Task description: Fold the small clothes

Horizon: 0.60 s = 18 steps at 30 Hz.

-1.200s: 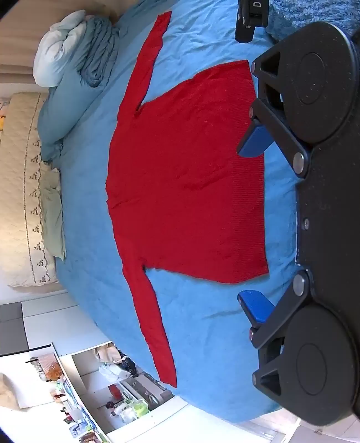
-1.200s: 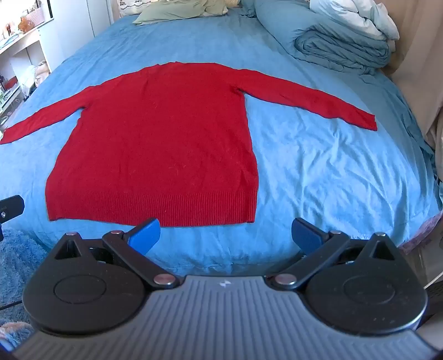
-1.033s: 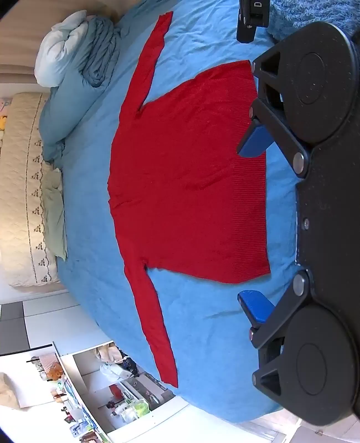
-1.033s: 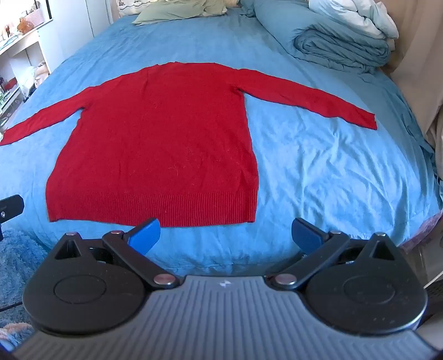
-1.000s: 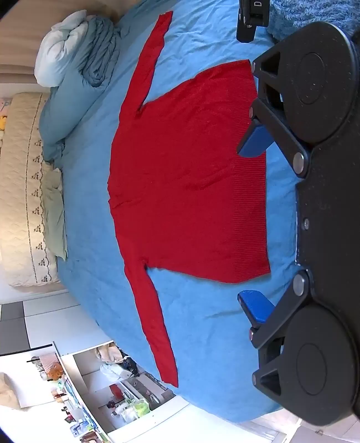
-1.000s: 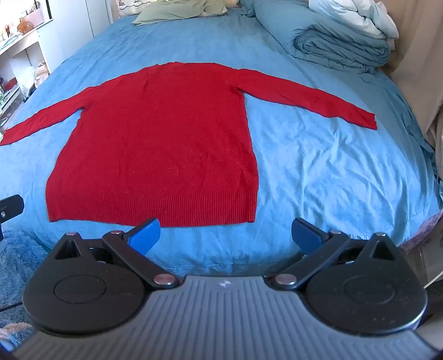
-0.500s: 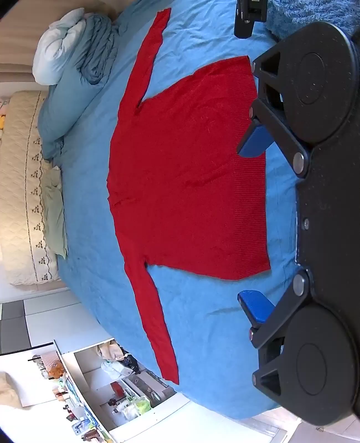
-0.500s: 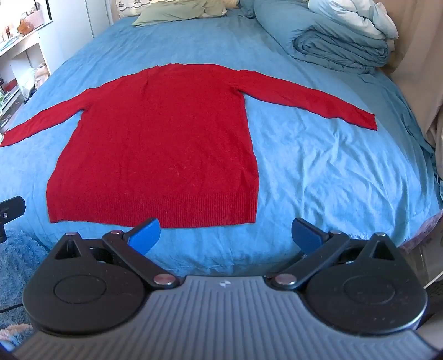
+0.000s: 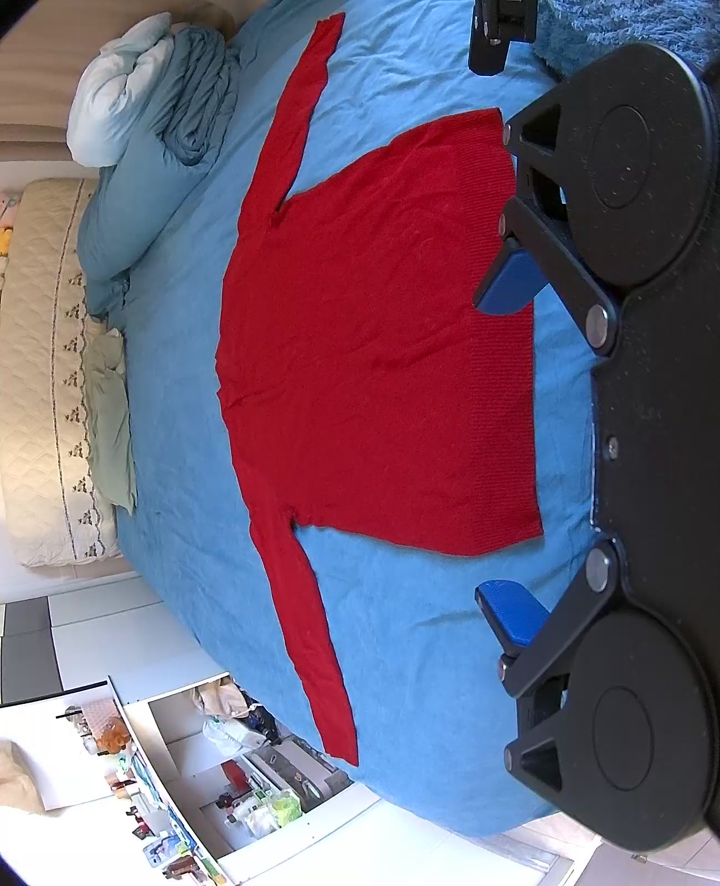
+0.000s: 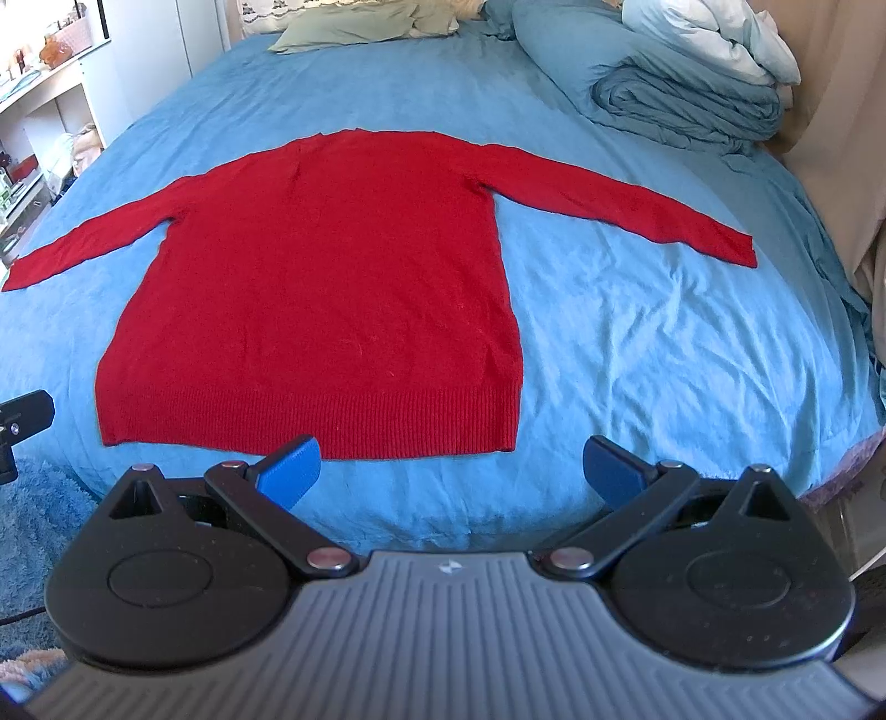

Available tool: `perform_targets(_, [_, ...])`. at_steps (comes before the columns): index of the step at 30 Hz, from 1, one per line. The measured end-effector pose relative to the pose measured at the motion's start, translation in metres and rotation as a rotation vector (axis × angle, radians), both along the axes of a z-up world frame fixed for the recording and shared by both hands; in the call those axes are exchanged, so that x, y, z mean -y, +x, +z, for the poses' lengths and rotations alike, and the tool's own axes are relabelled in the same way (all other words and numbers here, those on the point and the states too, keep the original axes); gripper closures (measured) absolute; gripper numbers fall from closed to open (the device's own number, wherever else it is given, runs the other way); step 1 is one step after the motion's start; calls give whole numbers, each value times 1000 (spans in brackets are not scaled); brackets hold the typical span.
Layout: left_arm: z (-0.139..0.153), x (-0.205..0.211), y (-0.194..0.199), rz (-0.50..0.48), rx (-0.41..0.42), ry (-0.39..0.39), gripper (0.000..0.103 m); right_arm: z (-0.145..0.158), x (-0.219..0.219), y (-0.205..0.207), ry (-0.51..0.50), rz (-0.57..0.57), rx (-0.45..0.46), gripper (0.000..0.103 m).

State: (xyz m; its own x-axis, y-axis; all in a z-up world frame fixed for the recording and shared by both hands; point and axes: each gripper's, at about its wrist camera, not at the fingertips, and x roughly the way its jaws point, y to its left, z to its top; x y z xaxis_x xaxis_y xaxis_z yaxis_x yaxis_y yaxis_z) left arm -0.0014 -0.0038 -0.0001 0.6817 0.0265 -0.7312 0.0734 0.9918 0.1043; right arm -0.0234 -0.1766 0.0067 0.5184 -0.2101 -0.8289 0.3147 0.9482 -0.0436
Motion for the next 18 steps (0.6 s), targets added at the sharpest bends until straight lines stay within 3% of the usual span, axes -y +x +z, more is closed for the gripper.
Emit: perform_targets(18, [3,-1,1,10,-4,-14,0,2,0,1,-5,1,1,0])
